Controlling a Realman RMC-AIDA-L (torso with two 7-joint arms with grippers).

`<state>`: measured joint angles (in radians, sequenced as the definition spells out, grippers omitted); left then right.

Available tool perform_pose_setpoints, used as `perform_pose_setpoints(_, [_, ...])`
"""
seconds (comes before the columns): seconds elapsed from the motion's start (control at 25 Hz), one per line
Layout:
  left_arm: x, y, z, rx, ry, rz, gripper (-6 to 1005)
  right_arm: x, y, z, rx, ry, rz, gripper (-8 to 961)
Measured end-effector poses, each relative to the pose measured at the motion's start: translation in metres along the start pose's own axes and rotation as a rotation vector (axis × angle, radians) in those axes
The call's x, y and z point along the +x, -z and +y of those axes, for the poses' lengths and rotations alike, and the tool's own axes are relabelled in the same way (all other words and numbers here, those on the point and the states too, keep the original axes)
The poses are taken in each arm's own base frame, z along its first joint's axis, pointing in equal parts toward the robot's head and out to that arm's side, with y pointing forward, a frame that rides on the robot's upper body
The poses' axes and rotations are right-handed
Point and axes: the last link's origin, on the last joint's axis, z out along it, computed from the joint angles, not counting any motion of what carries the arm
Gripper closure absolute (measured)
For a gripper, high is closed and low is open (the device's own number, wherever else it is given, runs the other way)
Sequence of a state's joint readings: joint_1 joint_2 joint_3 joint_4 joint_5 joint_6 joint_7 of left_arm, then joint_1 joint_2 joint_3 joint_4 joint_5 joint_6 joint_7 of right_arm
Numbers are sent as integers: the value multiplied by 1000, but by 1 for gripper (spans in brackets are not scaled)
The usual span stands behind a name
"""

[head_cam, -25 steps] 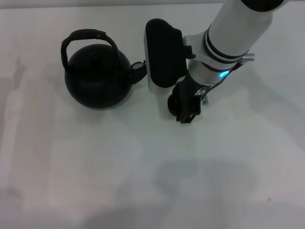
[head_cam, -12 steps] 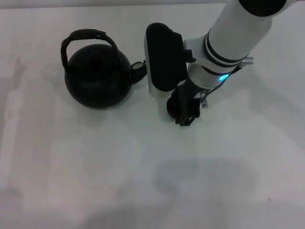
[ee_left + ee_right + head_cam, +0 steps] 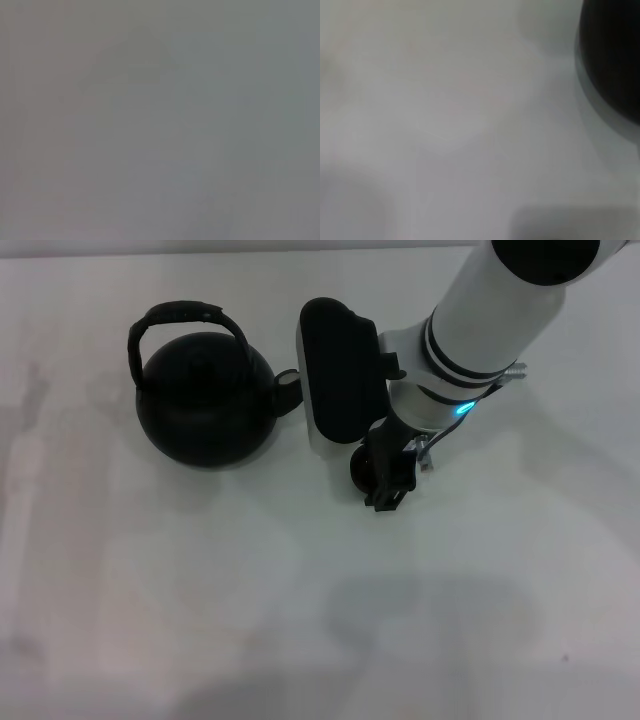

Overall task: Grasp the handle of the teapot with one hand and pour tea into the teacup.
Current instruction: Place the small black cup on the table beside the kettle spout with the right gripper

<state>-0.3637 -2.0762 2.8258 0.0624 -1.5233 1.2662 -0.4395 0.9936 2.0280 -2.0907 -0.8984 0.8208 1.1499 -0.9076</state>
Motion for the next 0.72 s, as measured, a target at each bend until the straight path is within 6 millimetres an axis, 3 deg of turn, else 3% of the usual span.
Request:
perform_pose_setpoints(0.4, [1, 1, -3, 7, -6, 2, 107, -6, 12, -5, 20, -25, -77, 125])
perform_pose_setpoints(0.72, [1, 1, -4, 7, -9, 2, 106, 16, 25, -17, 5, -144, -158, 113])
